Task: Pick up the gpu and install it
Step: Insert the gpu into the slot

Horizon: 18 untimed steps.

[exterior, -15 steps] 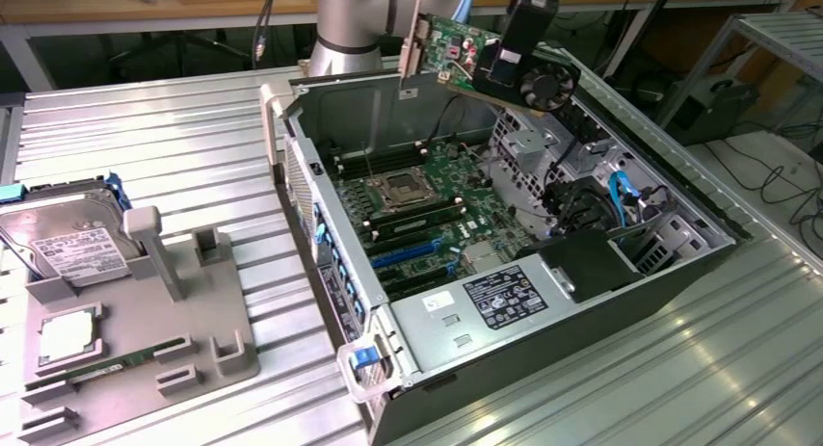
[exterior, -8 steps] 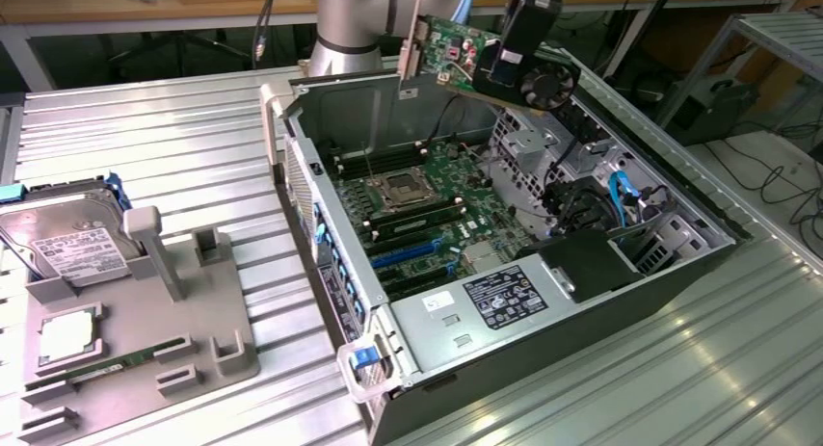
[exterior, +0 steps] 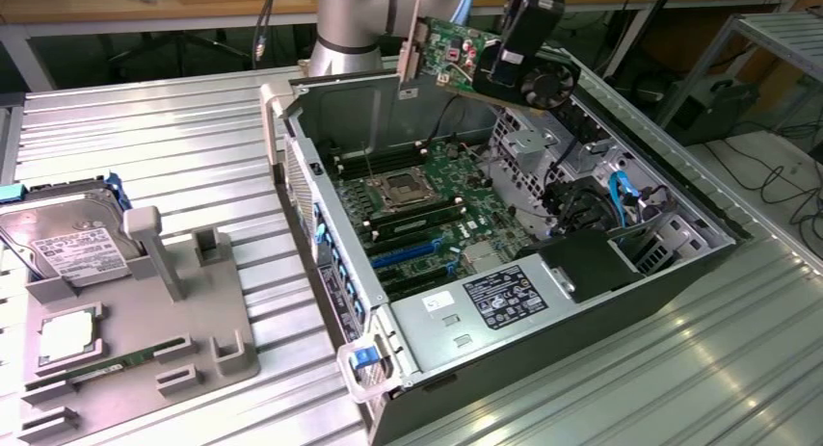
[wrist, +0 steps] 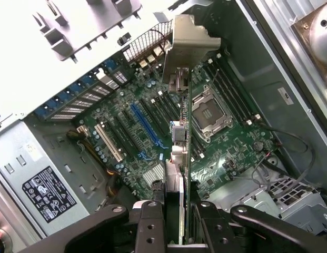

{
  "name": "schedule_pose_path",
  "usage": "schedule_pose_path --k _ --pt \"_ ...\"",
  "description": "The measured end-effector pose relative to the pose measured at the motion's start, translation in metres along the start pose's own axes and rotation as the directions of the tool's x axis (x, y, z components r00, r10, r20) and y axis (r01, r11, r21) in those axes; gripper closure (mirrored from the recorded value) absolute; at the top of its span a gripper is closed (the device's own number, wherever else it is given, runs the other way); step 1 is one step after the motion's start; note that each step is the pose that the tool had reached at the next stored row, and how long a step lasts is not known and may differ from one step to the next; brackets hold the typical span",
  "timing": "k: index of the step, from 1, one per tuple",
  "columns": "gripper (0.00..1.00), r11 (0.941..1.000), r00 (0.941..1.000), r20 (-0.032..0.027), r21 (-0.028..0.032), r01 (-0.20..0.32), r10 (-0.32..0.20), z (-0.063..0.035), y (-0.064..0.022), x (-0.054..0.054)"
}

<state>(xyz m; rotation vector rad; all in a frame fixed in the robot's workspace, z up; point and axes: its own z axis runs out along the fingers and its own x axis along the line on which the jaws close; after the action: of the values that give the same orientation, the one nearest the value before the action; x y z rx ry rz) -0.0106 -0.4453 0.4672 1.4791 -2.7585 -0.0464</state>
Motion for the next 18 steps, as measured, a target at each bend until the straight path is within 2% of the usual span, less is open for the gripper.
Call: schedule_pose_path --k 10,18 --pt "0.73 0.9983 0.9983 -0.0018 -0.0003 0.058 -0.058 0.0000 0.0000 0.0003" --pt "0.73 0.9947 0.9947 -0.0031 -0.0006 0.103 -0.103 0.0000 -0.0001 0.0007"
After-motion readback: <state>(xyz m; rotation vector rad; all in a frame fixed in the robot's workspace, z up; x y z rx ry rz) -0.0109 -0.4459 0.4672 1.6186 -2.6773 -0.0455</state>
